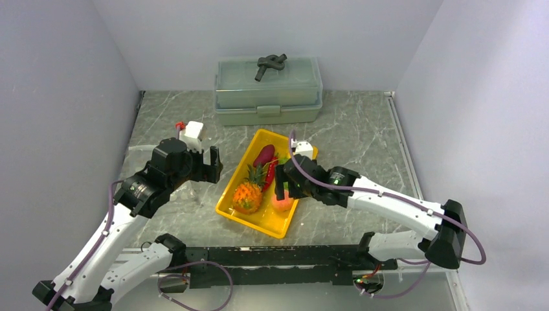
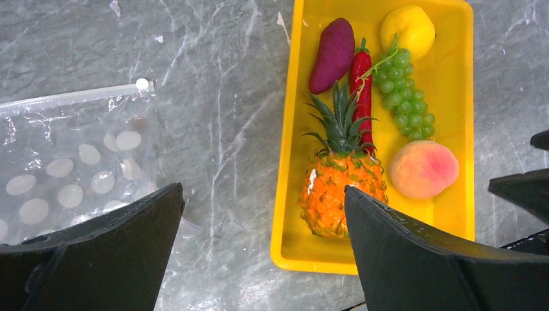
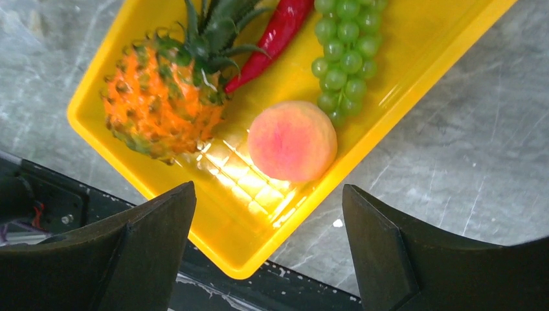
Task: Place the food in the zip-top bag and seal the zipper
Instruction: Adjust the bin at the center of the board.
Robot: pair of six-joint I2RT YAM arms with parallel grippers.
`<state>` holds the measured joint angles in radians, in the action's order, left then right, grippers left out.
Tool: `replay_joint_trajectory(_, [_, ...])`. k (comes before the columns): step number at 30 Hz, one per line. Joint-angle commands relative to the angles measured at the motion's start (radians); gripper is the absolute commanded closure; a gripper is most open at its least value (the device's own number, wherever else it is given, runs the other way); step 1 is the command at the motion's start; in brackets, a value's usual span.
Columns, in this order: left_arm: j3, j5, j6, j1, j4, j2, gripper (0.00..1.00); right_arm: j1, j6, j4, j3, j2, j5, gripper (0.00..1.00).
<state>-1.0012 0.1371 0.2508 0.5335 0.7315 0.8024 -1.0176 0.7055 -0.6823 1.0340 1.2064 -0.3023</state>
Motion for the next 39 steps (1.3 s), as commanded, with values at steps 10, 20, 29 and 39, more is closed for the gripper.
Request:
replay_joint_trajectory(10, [-0.019,0.009,0.019,0.0,0.0,-0.009,0.0,-0.156,0.327,-0.145,-0.083,0.093,-0.139,0.2])
replay_joint_trajectory(20, [-0.02,0.013,0.021,0.0,0.002,-0.011,0.0,-0.182,0.425,-0.097,-0.158,0.064,-0.141,0.25])
replay_joint_trajectory(29, [-0.02,0.014,0.022,0.0,0.002,-0.012,0.0,-0.182,0.451,-0.078,-0.139,0.134,-0.159,0.32])
replay_joint_trajectory(39, [-0.02,0.01,0.022,0.0,0.002,-0.012,0.0,-0.182,0.448,-0.062,-0.109,0.216,-0.179,0.43])
